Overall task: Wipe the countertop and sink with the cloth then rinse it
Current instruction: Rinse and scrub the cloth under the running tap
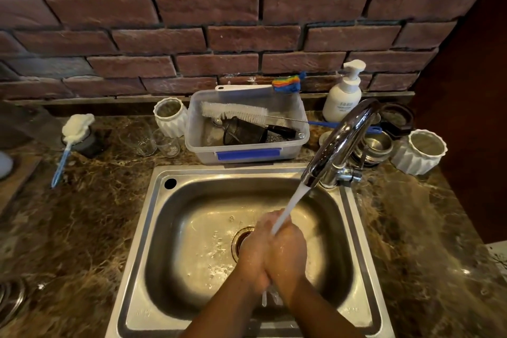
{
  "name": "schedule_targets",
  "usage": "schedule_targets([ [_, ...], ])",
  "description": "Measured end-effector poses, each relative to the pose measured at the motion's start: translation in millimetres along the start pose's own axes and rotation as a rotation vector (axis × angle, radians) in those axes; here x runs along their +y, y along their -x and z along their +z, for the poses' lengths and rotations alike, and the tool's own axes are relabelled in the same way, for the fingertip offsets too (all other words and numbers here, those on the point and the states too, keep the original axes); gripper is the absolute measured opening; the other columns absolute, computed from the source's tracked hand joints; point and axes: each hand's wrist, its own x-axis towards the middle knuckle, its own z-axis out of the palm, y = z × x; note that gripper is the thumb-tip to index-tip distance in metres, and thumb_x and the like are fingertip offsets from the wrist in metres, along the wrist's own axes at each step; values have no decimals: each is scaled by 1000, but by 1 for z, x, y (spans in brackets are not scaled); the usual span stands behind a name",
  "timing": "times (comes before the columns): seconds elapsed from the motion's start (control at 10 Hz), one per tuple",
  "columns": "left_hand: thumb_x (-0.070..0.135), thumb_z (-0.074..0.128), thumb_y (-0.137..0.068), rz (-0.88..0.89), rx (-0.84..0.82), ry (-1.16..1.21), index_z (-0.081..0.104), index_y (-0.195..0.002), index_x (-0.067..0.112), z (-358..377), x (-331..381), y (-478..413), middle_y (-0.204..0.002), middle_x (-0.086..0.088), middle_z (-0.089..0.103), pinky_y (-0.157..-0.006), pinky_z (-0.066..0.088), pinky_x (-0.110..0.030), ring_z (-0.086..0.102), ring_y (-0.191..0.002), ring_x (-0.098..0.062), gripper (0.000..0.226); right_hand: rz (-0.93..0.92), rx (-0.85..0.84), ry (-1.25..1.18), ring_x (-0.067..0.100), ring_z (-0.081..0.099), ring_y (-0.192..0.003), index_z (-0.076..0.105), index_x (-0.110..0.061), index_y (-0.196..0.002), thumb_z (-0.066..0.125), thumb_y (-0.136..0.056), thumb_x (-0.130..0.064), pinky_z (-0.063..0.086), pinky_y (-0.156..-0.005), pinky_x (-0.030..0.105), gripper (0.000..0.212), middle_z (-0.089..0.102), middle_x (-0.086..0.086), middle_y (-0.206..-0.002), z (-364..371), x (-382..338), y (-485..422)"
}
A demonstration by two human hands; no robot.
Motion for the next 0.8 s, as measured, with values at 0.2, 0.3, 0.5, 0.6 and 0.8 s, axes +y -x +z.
schedule_targets([
  [0.2,38,60,-99,128,88,-146,65,-110,-5,-19,23,-1,-111,-27,70,-101,51,-52,69,-101,-45,44,279,-77,-258,18,58,-68,52,-15,-70,47,-99,-16,44,-60,29,30,63,1,-67,-22,16,-20],
  [0.3,35,46,-106,185,134,-202,65,-97,-1,-30,39,-7,-85,-19,73,-74,56,-38,71,-75,-32,41,141,-59,-282,19,67,-73,60,-19,-87,51,-103,-28,55,-61,35,20,70,1,-79,-17,0,-3],
  [0.5,47,52,-100,136,57,-219,66,-94,26,-15,15,1,-90,2,61,-61,53,-25,62,-73,-7,25,-16,-59,-125,14,70,-75,67,-23,-91,50,-99,-42,58,-68,25,27,71,-4,-76,-2,-3,8],
  [0.6,36,46,-106,96,37,-211,68,-105,17,-13,10,11,-97,-2,70,-70,55,-30,68,-82,-14,29,138,-101,-278,23,69,-73,62,-18,-79,47,-102,-26,57,-71,41,28,70,1,-72,-10,32,-18],
  [0.8,31,54,-102,136,130,-240,68,-91,5,-18,18,0,-88,-17,76,-75,59,-38,73,-77,-29,32,89,12,-220,21,63,-72,61,-16,-86,51,-102,-21,45,-55,23,20,66,0,-76,-28,25,-10],
])
